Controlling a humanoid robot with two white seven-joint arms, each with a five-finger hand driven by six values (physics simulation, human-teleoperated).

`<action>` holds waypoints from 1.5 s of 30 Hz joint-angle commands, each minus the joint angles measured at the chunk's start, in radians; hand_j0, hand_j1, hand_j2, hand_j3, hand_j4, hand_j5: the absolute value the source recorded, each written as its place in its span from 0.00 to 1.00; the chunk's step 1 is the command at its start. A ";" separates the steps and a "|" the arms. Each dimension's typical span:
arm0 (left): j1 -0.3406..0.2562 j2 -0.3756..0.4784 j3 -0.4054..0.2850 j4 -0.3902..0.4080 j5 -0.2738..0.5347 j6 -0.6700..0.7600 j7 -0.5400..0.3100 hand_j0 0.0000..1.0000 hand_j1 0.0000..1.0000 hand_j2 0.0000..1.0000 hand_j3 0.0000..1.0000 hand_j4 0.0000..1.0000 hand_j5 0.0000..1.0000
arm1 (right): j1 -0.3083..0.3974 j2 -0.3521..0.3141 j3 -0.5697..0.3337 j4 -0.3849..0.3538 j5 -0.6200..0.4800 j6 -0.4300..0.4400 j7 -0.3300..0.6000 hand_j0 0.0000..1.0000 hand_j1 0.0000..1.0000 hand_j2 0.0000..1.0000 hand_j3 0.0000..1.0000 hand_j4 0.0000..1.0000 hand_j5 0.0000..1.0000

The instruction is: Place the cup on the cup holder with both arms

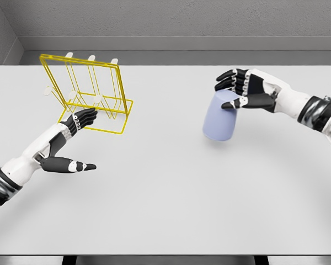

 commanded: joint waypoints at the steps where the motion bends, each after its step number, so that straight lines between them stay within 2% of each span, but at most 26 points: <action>1: 0.000 0.001 0.000 -0.001 0.003 0.000 0.000 1.00 1.00 1.00 1.00 1.00 1.00 | 0.000 0.006 0.000 -0.022 -0.006 0.024 0.000 0.54 0.54 0.54 0.54 0.54 0.54; 12: 0.000 0.001 -0.001 0.001 0.005 0.000 0.000 1.00 1.00 1.00 1.00 1.00 1.00 | 0.000 0.042 0.008 -0.052 -0.006 0.067 0.000 0.54 0.54 0.54 0.54 0.54 0.54; 20: 0.002 0.000 -0.004 -0.001 0.003 -0.005 -0.001 1.00 1.00 1.00 1.00 1.00 1.00 | -0.014 0.111 0.013 -0.055 -0.006 0.134 0.000 0.54 0.54 0.54 0.54 0.54 0.54; 36: 0.017 -0.011 -0.010 -0.001 0.003 -0.008 -0.003 1.00 1.00 1.00 1.00 1.00 1.00 | 0.003 0.141 0.017 -0.054 -0.008 0.136 0.000 0.54 0.54 0.54 0.54 0.54 0.54; 42: 0.028 -0.013 -0.010 -0.001 0.003 -0.009 -0.001 1.00 1.00 1.00 1.00 1.00 1.00 | 0.002 0.145 0.017 -0.046 -0.002 0.134 0.000 0.61 0.61 0.61 0.61 0.61 0.61; 45: 0.029 -0.013 -0.010 -0.001 0.003 -0.009 -0.001 1.00 1.00 1.00 1.00 1.00 1.00 | 0.003 0.147 0.017 -0.048 -0.002 0.134 0.000 0.62 0.62 0.62 0.62 0.62 0.62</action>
